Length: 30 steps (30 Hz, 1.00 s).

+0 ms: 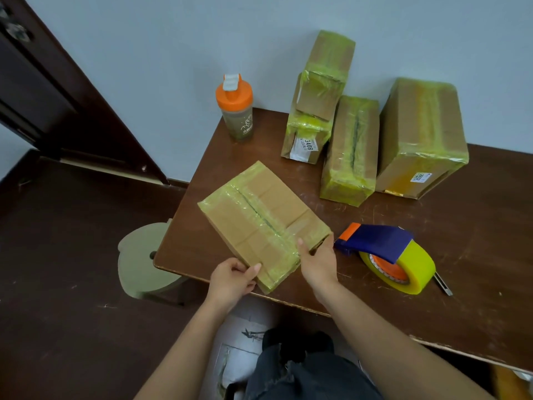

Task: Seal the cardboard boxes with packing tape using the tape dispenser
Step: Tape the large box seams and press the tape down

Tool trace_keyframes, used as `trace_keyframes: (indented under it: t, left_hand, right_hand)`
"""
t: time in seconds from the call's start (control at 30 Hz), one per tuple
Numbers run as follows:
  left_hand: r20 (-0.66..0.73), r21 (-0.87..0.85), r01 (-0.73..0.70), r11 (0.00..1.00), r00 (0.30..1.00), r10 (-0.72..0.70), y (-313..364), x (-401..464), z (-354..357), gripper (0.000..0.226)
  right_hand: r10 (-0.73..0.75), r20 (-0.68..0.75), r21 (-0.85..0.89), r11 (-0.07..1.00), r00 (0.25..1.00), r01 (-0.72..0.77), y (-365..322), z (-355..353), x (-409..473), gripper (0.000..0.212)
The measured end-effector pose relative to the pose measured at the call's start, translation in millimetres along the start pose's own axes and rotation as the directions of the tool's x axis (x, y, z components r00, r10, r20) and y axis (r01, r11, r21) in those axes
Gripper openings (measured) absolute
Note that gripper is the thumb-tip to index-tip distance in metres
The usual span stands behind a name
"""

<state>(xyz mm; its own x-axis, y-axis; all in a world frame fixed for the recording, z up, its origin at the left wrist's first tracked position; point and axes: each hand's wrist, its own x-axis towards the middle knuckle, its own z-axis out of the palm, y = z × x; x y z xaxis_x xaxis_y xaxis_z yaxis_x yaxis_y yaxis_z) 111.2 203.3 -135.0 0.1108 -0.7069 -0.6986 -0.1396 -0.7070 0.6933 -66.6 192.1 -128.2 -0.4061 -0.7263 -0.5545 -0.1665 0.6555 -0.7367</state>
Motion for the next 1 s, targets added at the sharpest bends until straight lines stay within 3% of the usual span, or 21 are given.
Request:
trace_keyframes:
  t: [0.07, 0.1, 0.17, 0.23, 0.3, 0.37, 0.43, 0.5, 0.57, 0.7, 0.77, 0.9, 1.0]
  left_hand:
    - [0.119, 0.063, 0.034, 0.997, 0.992, -0.041, 4.2, -2.2, -6.7, 0.028]
    - [0.101, 0.107, 0.013, 0.994, 0.995, -0.024, 6.5, -3.6, -13.7, 0.034]
    - [-0.161, 0.272, -0.125, 0.954, 0.972, 0.173, 9.5, -3.0, -30.7, 0.055]
    - [-0.475, 0.371, -0.213, 0.904, 0.793, 0.382, 16.4, -1.4, -46.3, 0.053]
    - [-0.587, 0.418, -0.248, 0.874, 0.66, 0.468, 23.7, 7.1, -54.8, 0.035]
    - [-0.53, 0.445, -0.249, 0.86, 0.701, 0.477, 28.1, 21.7, -56.3, 0.026]
    - [-0.398, 0.399, -0.232, 0.887, 0.828, 0.395, 33.7, 33.4, -52.5, 0.043]
    - [-0.243, 0.391, -0.233, 0.89, 0.907, 0.344, 34.0, 43.0, -45.0, 0.051]
    - [-0.197, 0.453, -0.259, 0.853, 0.904, 0.38, 28.8, 48.9, -36.9, 0.052]
    - [-0.362, 0.58, -0.205, 0.788, 0.801, 0.476, 22.3, 51.6, -29.8, 0.049]
    - [-0.39, 0.583, -0.19, 0.79, 0.787, 0.478, 23.1, 51.6, -26.9, 0.05]
    - [-0.369, 0.566, -0.188, 0.803, 0.813, 0.451, 26.8, 50.0, -30.7, 0.051]
    - [-0.309, 0.647, -0.145, 0.748, 0.847, 0.432, 40.0, 52.3, -37.2, 0.05]
  right_hand:
    - [0.006, 0.045, 0.06, 0.998, 0.999, -0.009, -3.7, -0.1, 9.6, 0.078]
    - [-0.008, 0.081, 0.077, 0.997, 0.997, 0.002, -8.4, -3.6, 17.2, 0.076]
    - [-0.053, 0.156, 0.069, 0.997, 0.986, 0.042, -18.1, -12.5, 30.2, 0.073]
    - [-0.114, 0.146, 0.033, 0.993, 0.983, 0.11, -21.4, -19.9, 37.0, 0.067]
    - [-0.185, 0.073, -0.055, 0.98, 0.98, 0.189, -17.8, -22.6, 38.0, 0.061]
    - [-0.208, 0.036, -0.136, 0.968, 0.977, 0.211, -11.3, -18.6, 36.1, 0.059]
    - [-0.175, 0.03, -0.173, 0.969, 0.984, 0.177, -6.5, -10.0, 32.5, 0.062]
    - [-0.17, 0.032, -0.169, 0.97, 0.985, 0.173, -0.5, -2.4, 30.3, 0.064]
    - [-0.208, 0.009, -0.162, 0.965, 0.978, 0.207, 6.1, 0.7, 30.2, 0.058]
    - [-0.258, -0.081, -0.271, 0.935, 0.963, 0.228, 13.9, 5.4, 31.3, 0.046]
    - [-0.286, -0.108, -0.332, 0.913, 0.952, 0.237, 14.6, 7.6, 31.8, 0.043]
    - [-0.3, -0.072, -0.337, 0.905, 0.951, 0.259, 13.6, 4.7, 31.1, 0.042]
    - [-0.313, -0.015, -0.322, 0.901, 0.95, 0.292, 11.4, -1.0, 39.3, 0.041]
